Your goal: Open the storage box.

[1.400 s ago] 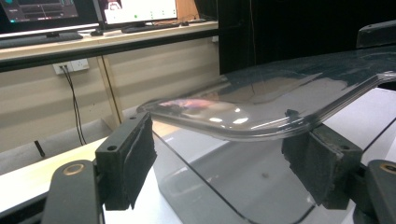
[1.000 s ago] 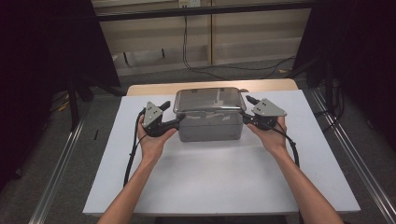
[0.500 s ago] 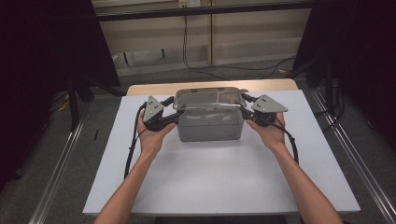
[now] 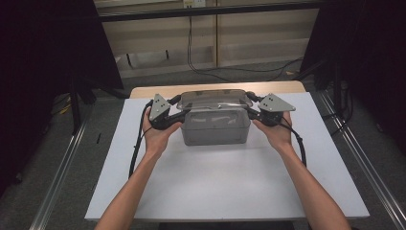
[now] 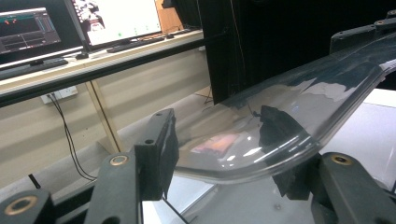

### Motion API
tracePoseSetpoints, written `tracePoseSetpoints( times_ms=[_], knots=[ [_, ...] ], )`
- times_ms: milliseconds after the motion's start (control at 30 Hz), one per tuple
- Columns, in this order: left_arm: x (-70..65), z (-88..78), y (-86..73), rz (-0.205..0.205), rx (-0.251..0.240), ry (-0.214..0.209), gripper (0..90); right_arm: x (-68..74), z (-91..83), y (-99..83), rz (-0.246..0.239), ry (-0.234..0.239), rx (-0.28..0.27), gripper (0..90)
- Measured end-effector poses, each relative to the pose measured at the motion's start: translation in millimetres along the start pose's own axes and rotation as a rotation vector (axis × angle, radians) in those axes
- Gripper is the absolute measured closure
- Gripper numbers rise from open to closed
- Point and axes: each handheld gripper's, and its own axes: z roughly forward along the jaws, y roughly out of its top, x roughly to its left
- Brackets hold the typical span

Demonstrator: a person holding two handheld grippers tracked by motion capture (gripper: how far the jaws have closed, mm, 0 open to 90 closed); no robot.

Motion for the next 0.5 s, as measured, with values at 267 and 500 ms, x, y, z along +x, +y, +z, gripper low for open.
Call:
tracePoseSetpoints(
  times_ms=[267,500],
  knots=[
    [2.9,4.4,2.1,-0.001,0.000,-0.005,48.7,-2.8,2.3,0.2,0.021,0.000,-0.019,61.9],
    [6.2,5.0,4.0,0.002,0.001,-0.002,51.4,-6.5,6.3,5.3,0.027,0.014,-0.008,61.2]
  ],
)
